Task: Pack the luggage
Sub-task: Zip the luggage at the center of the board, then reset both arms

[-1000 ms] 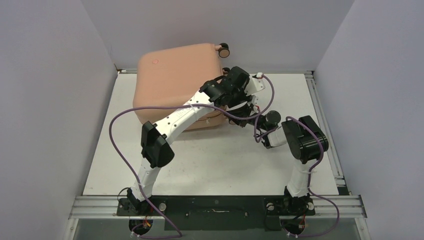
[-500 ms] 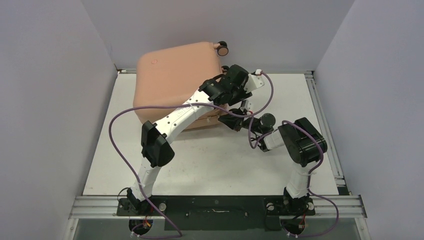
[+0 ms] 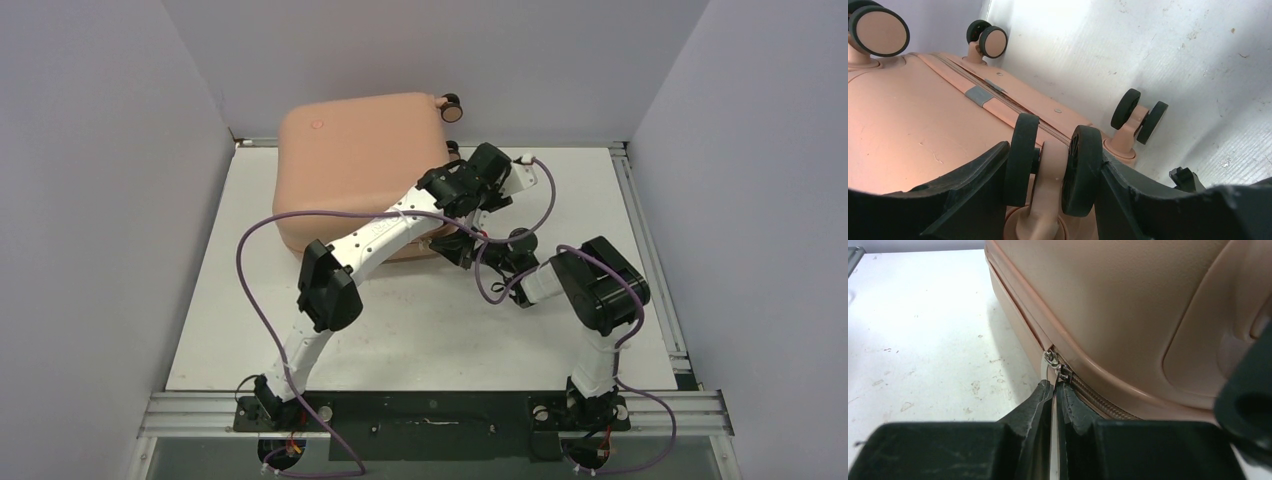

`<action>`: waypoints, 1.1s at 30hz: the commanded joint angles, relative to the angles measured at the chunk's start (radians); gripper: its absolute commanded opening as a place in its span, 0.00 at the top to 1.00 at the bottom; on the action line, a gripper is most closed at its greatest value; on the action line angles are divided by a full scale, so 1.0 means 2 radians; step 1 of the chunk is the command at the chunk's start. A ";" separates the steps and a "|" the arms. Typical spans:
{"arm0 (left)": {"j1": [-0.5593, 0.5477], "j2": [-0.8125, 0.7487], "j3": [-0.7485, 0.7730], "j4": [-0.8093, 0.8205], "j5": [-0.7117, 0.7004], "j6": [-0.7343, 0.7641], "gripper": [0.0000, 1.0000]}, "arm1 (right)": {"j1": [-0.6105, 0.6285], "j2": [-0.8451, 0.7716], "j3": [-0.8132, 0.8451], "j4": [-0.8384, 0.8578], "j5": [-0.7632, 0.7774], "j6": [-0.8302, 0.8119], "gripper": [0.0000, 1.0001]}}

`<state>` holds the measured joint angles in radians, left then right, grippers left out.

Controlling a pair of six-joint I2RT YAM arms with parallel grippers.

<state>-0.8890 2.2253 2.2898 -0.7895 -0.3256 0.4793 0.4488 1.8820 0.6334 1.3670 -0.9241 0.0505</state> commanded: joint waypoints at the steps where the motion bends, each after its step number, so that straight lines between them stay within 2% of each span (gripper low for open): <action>1: -0.013 -0.036 0.080 0.203 -0.040 -0.077 1.00 | 0.040 -0.027 0.025 0.024 -0.040 -0.018 0.95; 7: -0.036 -0.035 0.080 0.207 -0.049 -0.073 1.00 | 0.004 -0.089 0.009 -0.030 -0.071 -0.027 0.95; 12: -0.075 -0.023 0.094 0.205 -0.055 -0.071 1.00 | -0.017 -0.177 -0.014 -0.209 -0.087 -0.146 0.95; 13: -0.082 -0.021 0.095 0.204 -0.057 -0.071 1.00 | -0.017 -0.194 -0.016 -0.252 -0.087 -0.180 0.90; 14: -0.088 -0.020 0.094 0.203 -0.058 -0.071 1.00 | -0.016 -0.211 -0.017 -0.327 -0.085 -0.216 0.77; 15: -0.094 -0.019 0.092 0.200 -0.059 -0.072 1.00 | -0.015 -0.229 -0.016 -0.365 -0.084 -0.261 0.60; 17: -0.103 -0.021 0.080 0.194 -0.061 -0.075 1.00 | -0.016 -0.264 -0.019 -0.483 -0.086 -0.347 0.14; 18: -0.106 -0.023 0.071 0.192 -0.061 -0.077 1.00 | -0.018 -0.278 -0.012 -0.557 -0.089 -0.414 0.02; 19: -0.108 -0.025 0.061 0.191 -0.061 -0.078 1.00 | -0.020 -0.288 -0.001 -0.640 -0.088 -0.485 0.09; 20: -0.109 -0.028 0.051 0.190 -0.061 -0.080 1.00 | -0.023 -0.294 0.012 -0.729 -0.088 -0.558 0.10; 23: -0.115 -0.034 0.028 0.183 -0.055 -0.085 1.00 | -0.035 -0.309 0.041 -0.920 -0.070 -0.753 0.10; 30: -0.136 -0.045 0.014 0.169 -0.038 -0.090 1.00 | -0.062 -0.290 0.106 -1.266 -0.034 -0.995 0.10; 33: -0.153 -0.056 0.002 0.157 -0.032 -0.090 1.00 | -0.062 -0.281 0.103 -1.349 -0.031 -1.065 0.10</action>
<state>-1.0630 2.2749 2.2765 -0.6346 -0.4629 0.4301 0.3412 1.2785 0.8341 -0.8543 -0.9962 -1.7226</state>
